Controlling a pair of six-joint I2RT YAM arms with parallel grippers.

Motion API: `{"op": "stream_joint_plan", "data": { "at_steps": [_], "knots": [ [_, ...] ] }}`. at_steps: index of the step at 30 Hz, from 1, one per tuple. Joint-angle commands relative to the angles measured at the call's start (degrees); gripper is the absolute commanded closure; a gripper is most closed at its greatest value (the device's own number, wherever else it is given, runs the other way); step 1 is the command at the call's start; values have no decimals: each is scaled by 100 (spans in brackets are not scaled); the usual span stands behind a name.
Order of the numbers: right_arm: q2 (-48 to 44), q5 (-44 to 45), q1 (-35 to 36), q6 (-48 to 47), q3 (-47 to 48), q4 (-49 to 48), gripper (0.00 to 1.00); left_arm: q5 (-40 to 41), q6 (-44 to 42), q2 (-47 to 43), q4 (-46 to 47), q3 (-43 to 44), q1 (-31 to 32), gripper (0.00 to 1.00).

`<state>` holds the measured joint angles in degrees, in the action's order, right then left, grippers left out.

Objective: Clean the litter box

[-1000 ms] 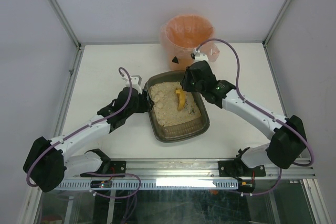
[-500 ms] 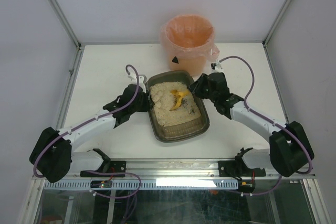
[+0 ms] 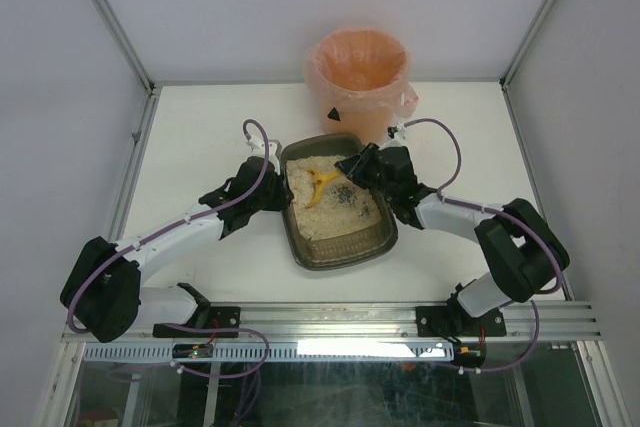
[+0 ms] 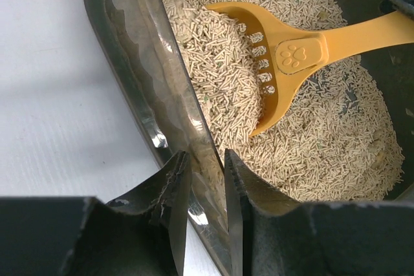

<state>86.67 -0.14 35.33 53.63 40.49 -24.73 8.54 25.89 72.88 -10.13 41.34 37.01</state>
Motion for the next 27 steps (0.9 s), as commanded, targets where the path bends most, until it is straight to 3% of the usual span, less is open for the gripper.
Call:
{"op": "stream_joint_plan", "data": {
  "at_steps": [1, 4, 12, 17, 22, 27],
  "knots": [
    [395, -737, 511, 278, -266, -210, 100, -224, -119, 224, 414, 143, 6, 74],
    [499, -802, 591, 324, -245, -352, 100, -250, -119, 235, 415, 150, 4, 74],
    [595, -598, 694, 346, -243, -402, 86, -202, -136, 68, 407, 118, 7, 73],
    [388, -392, 694, 339, -314, -353, 100, -140, -111, -23, 337, 147, 7, 73],
    [-88, -15, 666, 576, -593, -362, 100, 37, -43, -272, 195, 179, 7, 72],
    [-425, 84, 555, 834, -829, -406, 100, 131, -31, -498, 63, 254, -1, 63]
  ]
}}
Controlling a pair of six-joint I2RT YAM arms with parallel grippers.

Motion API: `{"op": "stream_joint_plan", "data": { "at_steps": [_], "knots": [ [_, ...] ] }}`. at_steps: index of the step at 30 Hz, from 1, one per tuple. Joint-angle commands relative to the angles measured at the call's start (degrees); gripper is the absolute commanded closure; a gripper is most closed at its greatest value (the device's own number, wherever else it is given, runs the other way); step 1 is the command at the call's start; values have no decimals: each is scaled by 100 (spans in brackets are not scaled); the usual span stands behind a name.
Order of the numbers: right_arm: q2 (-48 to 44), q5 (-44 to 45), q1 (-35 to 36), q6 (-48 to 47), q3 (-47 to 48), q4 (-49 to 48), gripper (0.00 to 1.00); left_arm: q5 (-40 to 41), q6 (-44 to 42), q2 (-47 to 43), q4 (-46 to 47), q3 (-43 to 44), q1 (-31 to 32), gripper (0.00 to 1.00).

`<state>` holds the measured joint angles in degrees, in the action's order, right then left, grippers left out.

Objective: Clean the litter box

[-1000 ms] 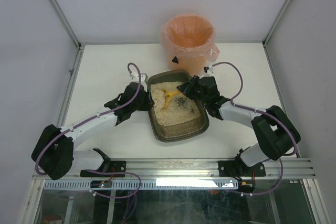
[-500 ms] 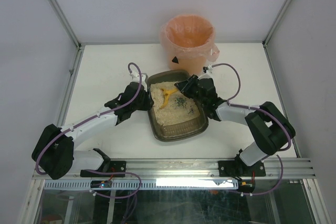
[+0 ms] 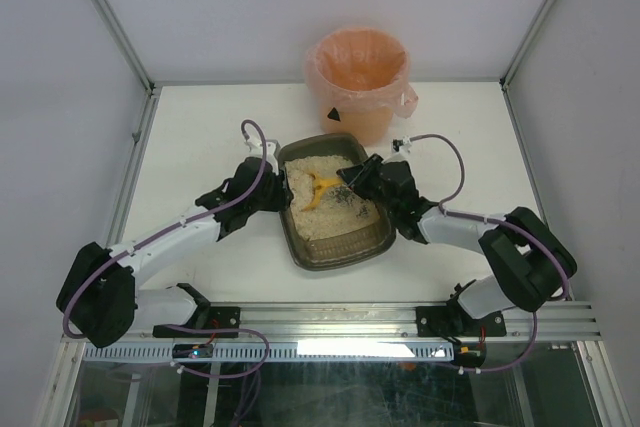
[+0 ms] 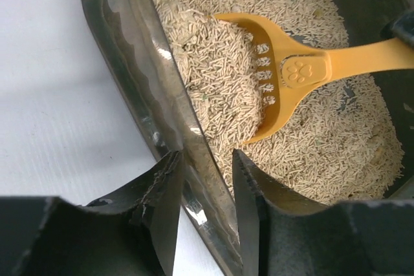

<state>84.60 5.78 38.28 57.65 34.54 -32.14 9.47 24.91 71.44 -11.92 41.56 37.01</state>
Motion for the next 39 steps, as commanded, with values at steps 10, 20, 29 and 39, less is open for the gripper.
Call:
{"op": "stream_joint_plan", "data": {
  "at_steps": [10, 20, 29, 39],
  "knots": [
    [-883, -376, 86, 901, -815, -38, 100, 235, 78, -755, 40, 352, -2, 40],
    [-1415, -358, -131, 1085, -1238, -435, 100, 279, -14, -903, -21, 462, -10, 36],
    [-1605, -819, -470, 1218, -1668, -1281, 100, 345, -158, -958, -106, 517, -28, 35],
    [-2274, -1515, -1167, 1345, -2059, -1383, 100, 440, -363, -1176, -182, 707, -63, 35]
  ]
}}
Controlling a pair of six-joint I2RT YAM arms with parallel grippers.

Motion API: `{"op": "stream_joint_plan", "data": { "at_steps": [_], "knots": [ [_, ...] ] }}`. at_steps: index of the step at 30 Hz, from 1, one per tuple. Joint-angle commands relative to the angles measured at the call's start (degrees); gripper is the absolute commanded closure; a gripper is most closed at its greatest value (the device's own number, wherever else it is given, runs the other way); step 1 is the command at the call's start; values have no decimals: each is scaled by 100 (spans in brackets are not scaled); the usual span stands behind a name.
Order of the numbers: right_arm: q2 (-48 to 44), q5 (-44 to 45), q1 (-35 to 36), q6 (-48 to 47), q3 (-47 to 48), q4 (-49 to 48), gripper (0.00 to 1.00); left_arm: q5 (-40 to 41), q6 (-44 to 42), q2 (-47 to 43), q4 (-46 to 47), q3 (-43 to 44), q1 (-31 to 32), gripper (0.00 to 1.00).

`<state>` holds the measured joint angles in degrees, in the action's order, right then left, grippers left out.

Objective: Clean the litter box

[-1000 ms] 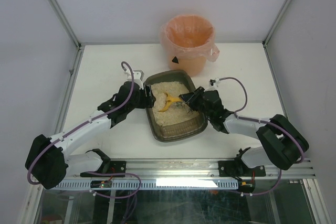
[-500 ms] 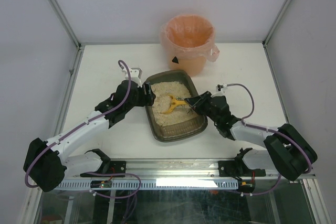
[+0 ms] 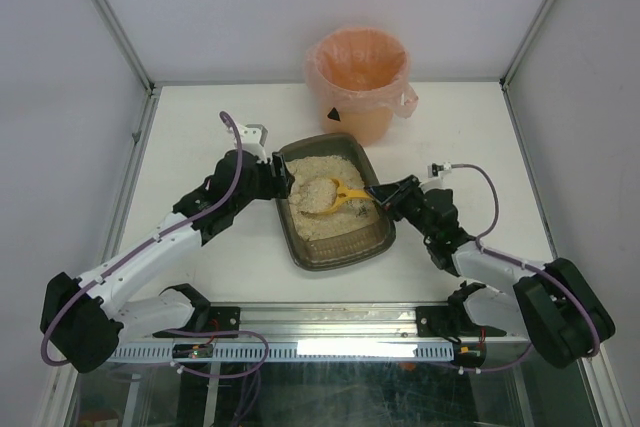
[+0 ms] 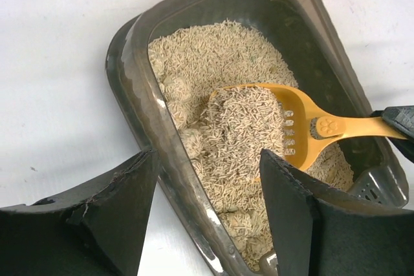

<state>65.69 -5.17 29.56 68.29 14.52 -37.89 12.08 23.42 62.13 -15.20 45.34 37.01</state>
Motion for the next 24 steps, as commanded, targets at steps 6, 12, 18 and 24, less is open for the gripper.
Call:
{"op": "stream_joint_plan", "data": {
  "at_steps": [6, 12, 18, 24],
  "knots": [
    [-680, -1124, -938, 450, -208, -1013, 100, 418, -331, -386, 131, 396, -66, 34],
    [-491, -1504, -1177, 863, -479, -1842, 100, 497, -312, -447, 144, 391, -64, 33],
    [-388, -1824, -1450, 1047, -523, -2175, 100, 550, -298, -546, 139, 337, -79, 33],
    [-311, -1973, -1642, 1149, -547, -2259, 100, 542, -240, -534, 142, 363, -72, 32]
  ]
}}
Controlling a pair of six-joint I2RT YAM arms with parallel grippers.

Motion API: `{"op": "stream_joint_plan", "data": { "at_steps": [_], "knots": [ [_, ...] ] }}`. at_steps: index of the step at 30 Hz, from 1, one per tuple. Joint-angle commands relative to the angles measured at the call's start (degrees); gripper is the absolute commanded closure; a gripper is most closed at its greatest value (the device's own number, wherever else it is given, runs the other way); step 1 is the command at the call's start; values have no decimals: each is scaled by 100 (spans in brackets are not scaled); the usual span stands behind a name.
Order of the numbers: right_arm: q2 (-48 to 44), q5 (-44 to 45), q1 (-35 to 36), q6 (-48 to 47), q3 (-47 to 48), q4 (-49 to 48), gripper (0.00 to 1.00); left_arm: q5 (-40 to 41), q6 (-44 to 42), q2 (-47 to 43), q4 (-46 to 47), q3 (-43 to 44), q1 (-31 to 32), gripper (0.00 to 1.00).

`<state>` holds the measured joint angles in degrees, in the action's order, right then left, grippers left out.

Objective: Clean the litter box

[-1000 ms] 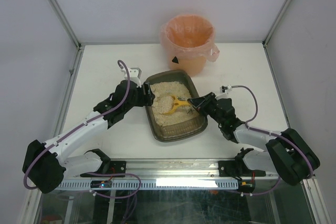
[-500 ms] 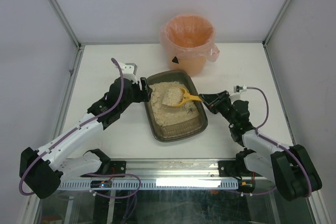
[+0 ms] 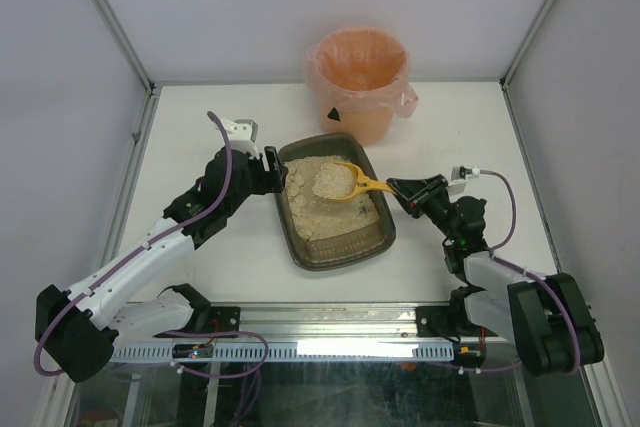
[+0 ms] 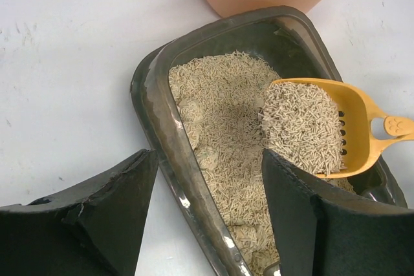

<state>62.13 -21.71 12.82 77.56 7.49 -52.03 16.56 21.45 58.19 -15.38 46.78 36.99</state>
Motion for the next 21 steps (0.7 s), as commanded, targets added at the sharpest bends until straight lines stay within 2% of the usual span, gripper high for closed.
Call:
{"op": "stream_joint_plan", "data": {
  "at_steps": [1, 3, 7, 9, 12, 16, 19, 21],
  "knots": [
    [94, -341, -27, 290, 107, -1021, 100, 89, -41, -135, 180, 210, -71, 32],
    [86, -262, -288, 455, -86, -1056, 100, 64, -43, -85, 181, 226, -70, 32],
    [309, -482, -55, 417, 103, -1220, 100, 41, 12, -46, 203, 197, -75, 32],
    [334, -377, -449, 625, -112, -1263, 100, -21, 26, 30, 221, 231, -70, 32],
    [521, -496, -76, 531, 161, -1292, 100, -38, 108, 28, 214, 198, -69, 32],
    [666, -428, -413, 731, 11, -1463, 100, -95, 144, 70, 210, 200, -70, 32],
    [850, -560, -16, 576, 293, -1570, 100, -63, 206, 19, 216, 131, -76, 32],
    [889, -550, -115, 660, 187, -1723, 100, -50, 205, 43, 247, 114, -74, 32]
  ]
}}
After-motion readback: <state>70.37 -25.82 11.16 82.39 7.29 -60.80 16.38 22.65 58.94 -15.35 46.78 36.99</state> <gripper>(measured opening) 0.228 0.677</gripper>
